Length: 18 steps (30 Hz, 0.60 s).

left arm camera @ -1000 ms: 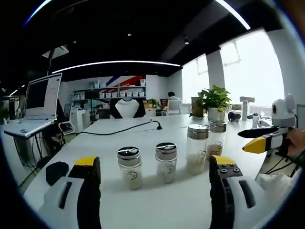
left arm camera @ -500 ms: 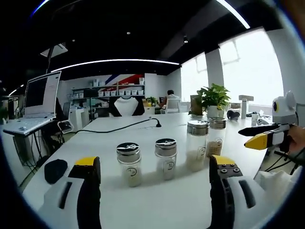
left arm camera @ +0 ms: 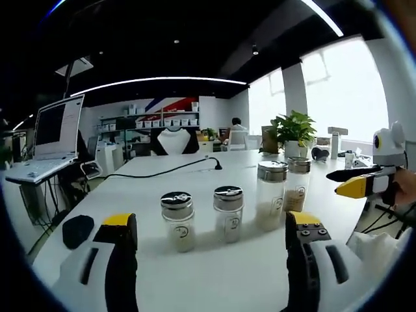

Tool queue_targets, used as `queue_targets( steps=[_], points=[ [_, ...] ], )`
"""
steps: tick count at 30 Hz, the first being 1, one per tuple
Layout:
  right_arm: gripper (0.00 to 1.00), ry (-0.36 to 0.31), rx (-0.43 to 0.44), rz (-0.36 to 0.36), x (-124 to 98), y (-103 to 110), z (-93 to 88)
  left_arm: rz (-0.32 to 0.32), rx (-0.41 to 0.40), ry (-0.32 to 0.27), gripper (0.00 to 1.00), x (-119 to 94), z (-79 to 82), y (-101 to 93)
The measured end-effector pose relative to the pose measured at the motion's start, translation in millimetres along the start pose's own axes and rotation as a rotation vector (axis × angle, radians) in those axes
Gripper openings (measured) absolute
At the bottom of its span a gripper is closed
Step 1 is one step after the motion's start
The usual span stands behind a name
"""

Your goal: Rotate the seasoning bottle until the label or dispensing opening points toward the visible target arrow and the bottle remains upright within the marked orientation range

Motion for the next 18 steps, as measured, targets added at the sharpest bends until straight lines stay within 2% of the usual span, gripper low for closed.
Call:
queue_targets(
  steps=[11,13,18],
  points=[
    [0.93,0.014,-0.012,0.008,0.2,-1.9,-0.7,0.015,-0.009,0.004,1.0,-0.3,-1.4,3.6],
    [0.93,0.007,-0.01,-0.01,0.3,-4.3,0.5,0.014,-0.012,0.007,0.99,0.4,-1.8,3.6],
    [0.93,0.013,-0.008,-0.003,0.0,-3.7,-0.6,0.004,-0.014,0.014,0.99,2.9,-2.3,0.7]
  ],
)
Point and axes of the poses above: the point that each gripper's makers call its tool centre point, and the gripper's own axes: x roughly forward along the fingers, y roughly to its left, z roughly out of its top, the point moved 6 cm from there along -x, roughly backward along the fingers, and after that the axes turned 15 degrees about -z, right-handed, at the moved point
